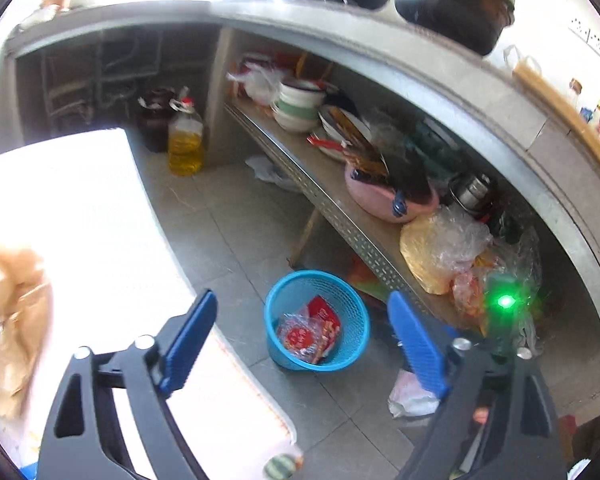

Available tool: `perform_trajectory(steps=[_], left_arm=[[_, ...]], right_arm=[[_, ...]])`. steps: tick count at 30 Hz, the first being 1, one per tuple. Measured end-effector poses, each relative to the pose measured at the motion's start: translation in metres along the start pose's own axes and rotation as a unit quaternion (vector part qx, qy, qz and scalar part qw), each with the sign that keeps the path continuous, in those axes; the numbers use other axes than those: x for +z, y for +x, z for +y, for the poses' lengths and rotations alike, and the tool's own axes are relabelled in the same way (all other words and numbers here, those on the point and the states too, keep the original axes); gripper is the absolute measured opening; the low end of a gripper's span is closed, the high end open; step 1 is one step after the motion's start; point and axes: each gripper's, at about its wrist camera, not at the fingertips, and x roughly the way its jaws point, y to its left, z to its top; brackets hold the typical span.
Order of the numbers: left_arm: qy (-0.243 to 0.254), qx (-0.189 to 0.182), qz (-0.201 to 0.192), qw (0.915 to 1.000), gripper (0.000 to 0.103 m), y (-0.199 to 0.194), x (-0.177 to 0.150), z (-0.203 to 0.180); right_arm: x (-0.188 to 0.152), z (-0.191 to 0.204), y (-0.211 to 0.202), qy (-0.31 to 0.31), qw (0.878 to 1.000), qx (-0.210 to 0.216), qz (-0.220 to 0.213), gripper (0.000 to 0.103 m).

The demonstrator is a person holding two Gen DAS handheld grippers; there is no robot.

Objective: Collect trash
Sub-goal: 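Move both open grippers back toward the table, then reach the left gripper to the blue candy wrapper and grasp it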

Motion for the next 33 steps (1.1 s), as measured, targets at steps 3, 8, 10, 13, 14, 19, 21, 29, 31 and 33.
perform_trajectory(steps=[3, 8, 10, 13, 14, 19, 21, 29, 31, 33], left_arm=[[-0.014, 0.018, -0.021, 0.9995, 0.097, -0.027, -0.011, 0.011], [-0.038, 0.041, -0.032, 0.9979, 0.097, -0.066, -0.029, 0.032], [-0.046, 0.051, -0.04, 0.9969, 0.097, -0.081, -0.035, 0.042], [-0.061, 0.08, -0.047, 0.9938, 0.097, -0.105, -0.048, 0.063], [-0.071, 0.087, -0.05, 0.9925, 0.097, -0.112, -0.052, 0.07], [-0.131, 0.102, -0.074, 0.9834, 0.097, -0.147, -0.073, 0.11], [-0.145, 0.11, -0.077, 0.9802, 0.097, -0.159, -0.082, 0.125], [-0.145, 0.183, -0.116, 0.9654, 0.097, -0.205, -0.112, 0.17], [-0.147, 0.203, -0.121, 0.9605, 0.097, -0.215, -0.116, 0.182], [-0.154, 0.22, -0.12, 0.9557, 0.097, -0.221, -0.116, 0.196]], right_arm=[[0.002, 0.03, -0.023, -0.045, 0.998, -0.021, -0.035, 0.095], [0.007, 0.078, -0.049, -0.115, 0.988, -0.056, -0.083, 0.095], [0.005, 0.096, -0.055, -0.131, 0.984, -0.069, -0.1, 0.095], [-0.001, 0.119, -0.062, -0.166, 0.977, -0.053, -0.124, 0.095], [-0.002, 0.127, -0.063, -0.176, 0.975, -0.044, -0.128, 0.095], [-0.003, 0.158, -0.059, -0.223, 0.966, 0.02, -0.129, 0.095], [-0.003, 0.167, -0.058, -0.225, 0.965, 0.065, -0.12, 0.095], [-0.002, 0.202, -0.038, -0.221, 0.962, 0.155, -0.046, 0.095], [-0.003, 0.21, -0.034, -0.224, 0.961, 0.161, -0.035, 0.095], [-0.004, 0.216, -0.03, -0.226, 0.96, 0.167, -0.022, 0.095]])
